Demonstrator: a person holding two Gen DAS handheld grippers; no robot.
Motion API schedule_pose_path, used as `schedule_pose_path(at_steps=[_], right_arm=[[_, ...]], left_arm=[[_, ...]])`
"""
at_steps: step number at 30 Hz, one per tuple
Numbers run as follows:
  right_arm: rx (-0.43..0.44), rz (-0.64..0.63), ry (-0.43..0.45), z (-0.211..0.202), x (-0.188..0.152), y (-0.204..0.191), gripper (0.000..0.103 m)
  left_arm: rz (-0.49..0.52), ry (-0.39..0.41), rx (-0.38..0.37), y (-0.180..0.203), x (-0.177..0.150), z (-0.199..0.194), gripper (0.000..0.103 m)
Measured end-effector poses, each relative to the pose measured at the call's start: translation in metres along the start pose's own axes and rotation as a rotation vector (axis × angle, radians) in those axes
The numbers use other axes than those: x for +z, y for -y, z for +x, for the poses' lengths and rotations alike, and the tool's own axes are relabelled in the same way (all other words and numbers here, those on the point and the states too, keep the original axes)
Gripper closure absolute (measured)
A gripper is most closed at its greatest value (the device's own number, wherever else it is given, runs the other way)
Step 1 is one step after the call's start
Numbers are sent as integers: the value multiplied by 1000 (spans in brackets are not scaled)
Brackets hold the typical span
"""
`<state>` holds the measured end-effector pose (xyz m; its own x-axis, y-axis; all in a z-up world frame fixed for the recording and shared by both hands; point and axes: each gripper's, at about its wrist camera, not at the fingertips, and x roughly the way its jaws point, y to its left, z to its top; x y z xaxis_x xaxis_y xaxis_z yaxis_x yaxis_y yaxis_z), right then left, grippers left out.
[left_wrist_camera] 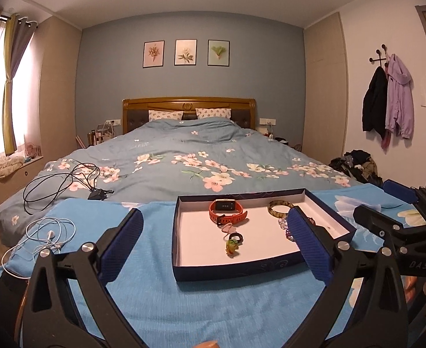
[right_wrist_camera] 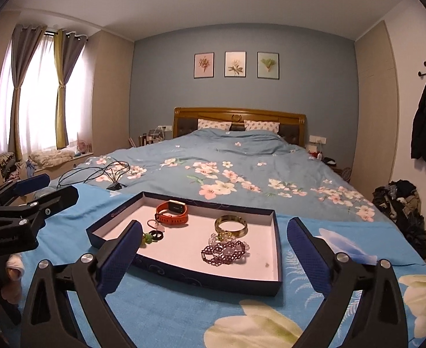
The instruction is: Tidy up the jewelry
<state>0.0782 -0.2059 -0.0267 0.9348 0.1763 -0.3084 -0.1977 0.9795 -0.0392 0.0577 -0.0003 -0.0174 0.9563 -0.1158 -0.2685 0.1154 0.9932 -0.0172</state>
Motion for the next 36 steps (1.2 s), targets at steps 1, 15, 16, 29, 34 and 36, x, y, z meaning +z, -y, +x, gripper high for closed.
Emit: schedule_pose_path(at_steps=[1,15,16,29,34,36], right_arm=[[-3,7,7,-2,0,1,7],[0,37,12,-9,-4,3,7],[-1,35,13,-9,-4,3,7],[3,35,10,-9,-5,1,7],[3,33,13,-10,-5,1,7],[1,32,13,-11,-6,2,7]], left_arm=[[2,3,3,0,0,-2,5],[16,49,29,6,-2,-24,5],[15,48,29,6,-2,-25,5],[12,52,49,3,-2,-30,5],[12,55,53,5,-1,-32,5],[14,58,54,5,-1,-32,5]])
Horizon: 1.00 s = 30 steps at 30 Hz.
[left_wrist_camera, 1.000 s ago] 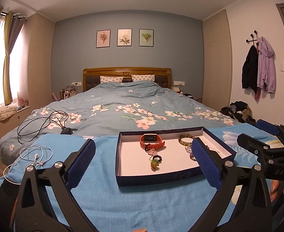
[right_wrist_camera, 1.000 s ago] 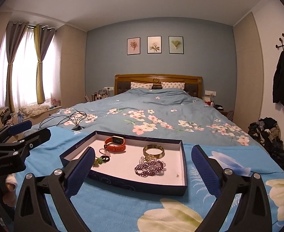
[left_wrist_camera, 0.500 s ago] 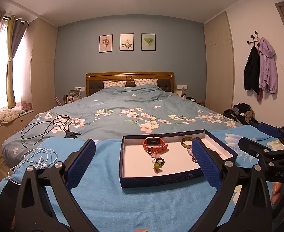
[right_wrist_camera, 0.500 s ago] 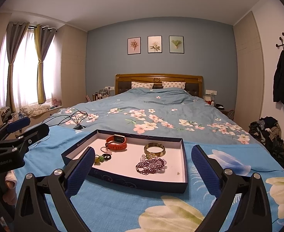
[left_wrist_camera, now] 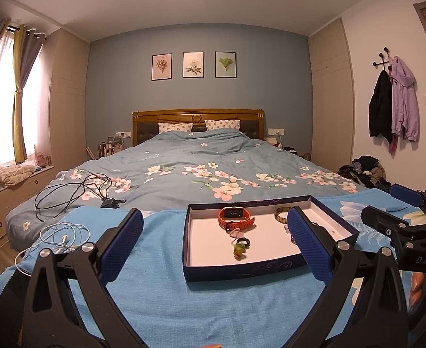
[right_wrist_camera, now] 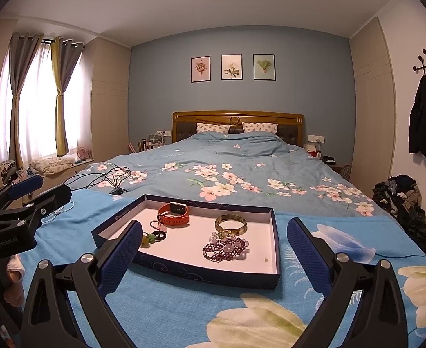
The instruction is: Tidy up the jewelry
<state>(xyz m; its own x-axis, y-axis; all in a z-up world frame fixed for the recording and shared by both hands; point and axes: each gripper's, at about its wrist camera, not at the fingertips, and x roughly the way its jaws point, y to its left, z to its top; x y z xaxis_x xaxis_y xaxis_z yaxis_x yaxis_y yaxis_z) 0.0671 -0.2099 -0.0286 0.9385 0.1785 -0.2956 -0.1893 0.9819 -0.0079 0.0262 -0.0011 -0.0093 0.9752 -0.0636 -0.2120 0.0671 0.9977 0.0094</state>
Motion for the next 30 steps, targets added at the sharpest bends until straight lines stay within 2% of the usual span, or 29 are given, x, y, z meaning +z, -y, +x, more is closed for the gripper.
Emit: schedule_pose_path(at_steps=[30], right_arm=[[-9,5,5,-3,1,4,7]], left_arm=[[-15,18,31,-1,-1,1,5]])
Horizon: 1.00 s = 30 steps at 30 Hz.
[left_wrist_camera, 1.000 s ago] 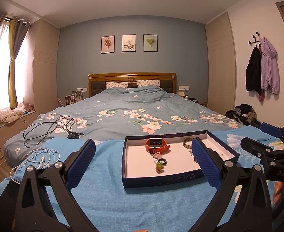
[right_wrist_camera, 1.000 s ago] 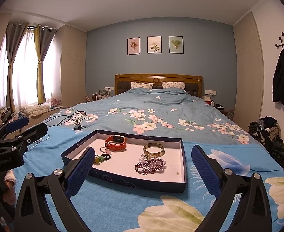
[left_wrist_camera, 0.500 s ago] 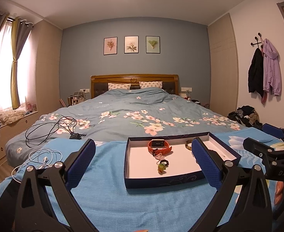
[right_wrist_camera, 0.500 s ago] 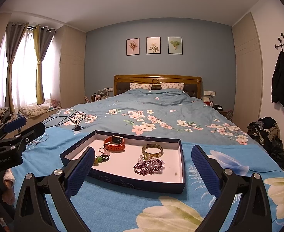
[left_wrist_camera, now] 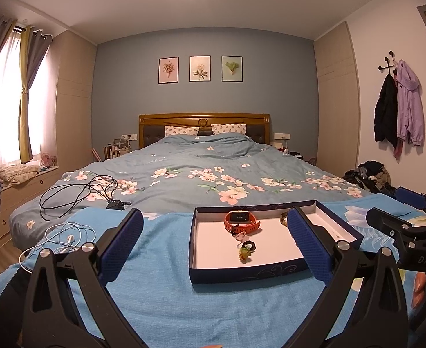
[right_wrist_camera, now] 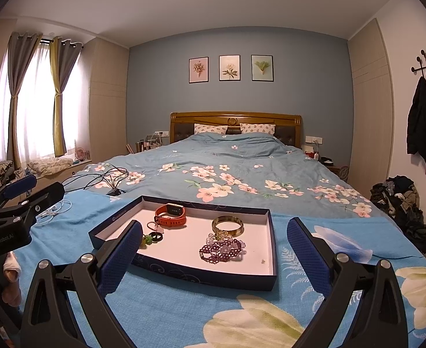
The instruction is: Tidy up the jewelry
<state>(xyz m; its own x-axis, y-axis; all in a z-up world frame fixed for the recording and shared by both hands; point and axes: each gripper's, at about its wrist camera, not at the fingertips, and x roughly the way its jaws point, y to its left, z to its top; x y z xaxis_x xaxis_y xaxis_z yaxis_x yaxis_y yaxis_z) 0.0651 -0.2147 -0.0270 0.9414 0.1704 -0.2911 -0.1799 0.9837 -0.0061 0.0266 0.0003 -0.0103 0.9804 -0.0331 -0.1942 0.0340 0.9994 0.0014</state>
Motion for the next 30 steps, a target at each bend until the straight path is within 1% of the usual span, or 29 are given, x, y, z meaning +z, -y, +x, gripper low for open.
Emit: schedule_pose_path(at_steps=[12,30], right_arm=[[-6,2,-1,-4,1,5,7],[-7,-5,-1,-4,1,2,7]], left_arm=[[2,5,5,-1,0,-2,5],[2,5,4,-2,0,-2,5]])
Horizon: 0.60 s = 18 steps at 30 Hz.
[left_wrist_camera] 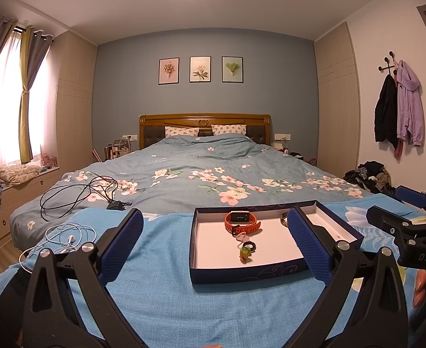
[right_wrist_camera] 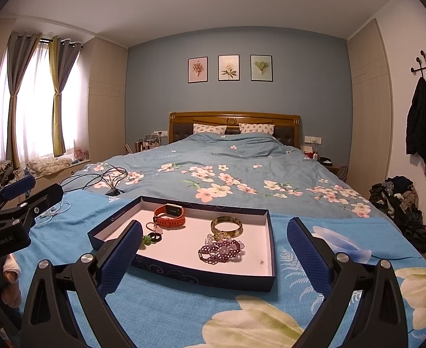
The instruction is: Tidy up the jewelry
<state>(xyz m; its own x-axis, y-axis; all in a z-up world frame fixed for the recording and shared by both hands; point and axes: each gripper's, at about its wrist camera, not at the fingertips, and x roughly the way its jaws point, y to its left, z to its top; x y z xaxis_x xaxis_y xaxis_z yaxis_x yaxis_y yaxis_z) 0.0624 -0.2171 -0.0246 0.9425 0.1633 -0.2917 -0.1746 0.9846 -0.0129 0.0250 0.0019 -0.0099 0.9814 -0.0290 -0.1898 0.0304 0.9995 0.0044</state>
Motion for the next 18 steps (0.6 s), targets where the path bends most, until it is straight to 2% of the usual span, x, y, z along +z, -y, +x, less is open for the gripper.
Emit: schedule_pose_path(at_steps=[18], right_arm=[[2,1,0,2,1,-2,7]], left_arm=[[4,1,-2,4,0,-2,5]])
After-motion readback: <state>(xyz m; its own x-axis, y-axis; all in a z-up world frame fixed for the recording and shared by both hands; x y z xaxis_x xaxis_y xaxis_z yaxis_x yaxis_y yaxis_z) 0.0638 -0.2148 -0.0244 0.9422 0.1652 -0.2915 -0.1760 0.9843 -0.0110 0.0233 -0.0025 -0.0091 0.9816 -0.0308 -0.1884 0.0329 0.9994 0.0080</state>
